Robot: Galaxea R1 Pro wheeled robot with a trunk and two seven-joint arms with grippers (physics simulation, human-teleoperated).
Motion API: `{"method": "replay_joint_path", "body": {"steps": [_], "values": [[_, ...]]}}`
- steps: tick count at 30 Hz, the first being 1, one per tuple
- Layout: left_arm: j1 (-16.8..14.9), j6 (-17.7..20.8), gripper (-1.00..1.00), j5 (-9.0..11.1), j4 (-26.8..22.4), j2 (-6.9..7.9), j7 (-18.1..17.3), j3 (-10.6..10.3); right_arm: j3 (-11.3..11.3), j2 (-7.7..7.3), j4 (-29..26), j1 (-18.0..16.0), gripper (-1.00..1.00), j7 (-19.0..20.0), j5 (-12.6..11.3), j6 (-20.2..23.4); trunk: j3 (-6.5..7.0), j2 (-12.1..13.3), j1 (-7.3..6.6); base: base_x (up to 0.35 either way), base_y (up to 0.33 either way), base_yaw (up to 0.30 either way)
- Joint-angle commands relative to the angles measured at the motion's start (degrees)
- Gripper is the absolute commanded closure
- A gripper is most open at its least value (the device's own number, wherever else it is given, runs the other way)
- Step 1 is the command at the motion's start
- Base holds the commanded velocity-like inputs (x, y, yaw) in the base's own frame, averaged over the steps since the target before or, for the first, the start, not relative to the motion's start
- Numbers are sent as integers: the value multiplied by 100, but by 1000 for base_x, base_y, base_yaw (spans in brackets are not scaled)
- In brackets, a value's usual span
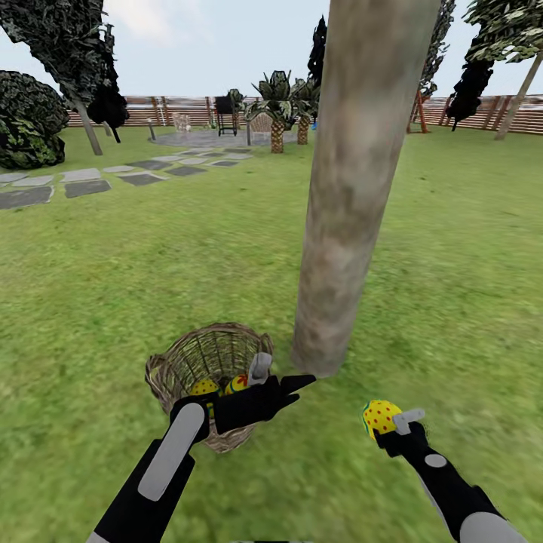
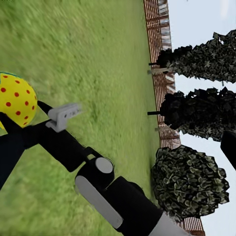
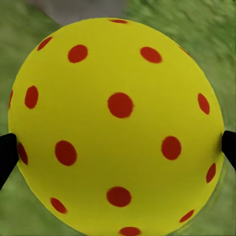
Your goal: Take the three Easter eggs out of the wicker basket on the lawn in the garden, then place them on the lawn next to a single tree (choose any tree) so that all three eggs are next to the same tree and none are left in the basket.
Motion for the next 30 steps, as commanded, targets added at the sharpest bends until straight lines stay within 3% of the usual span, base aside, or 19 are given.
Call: {"method": "replay_joint_path", "body": {"steps": [1,10,26,30], "values": [[-2,19,-100,-39,0,-2,-43,6,-49,48,5,-4,100,16,58,-42,-4,-2,-1,0,0,0],[-2,16,-100,-47,4,-35,-39,-50,-58,101,21,-4,100,-2,27,-88,-25,-2,-1,-3,-20,70],[-2,14,-100,-37,7,-40,-37,-56,-58,109,25,-4,100,-58,27,-88,-130,-2,-1,-8,-309,198],[-2,10,-100,-38,7,-37,-37,-63,-58,350,31,-4,100,-365,50,-88,-146,-2,-1,91,-103,128]]}}
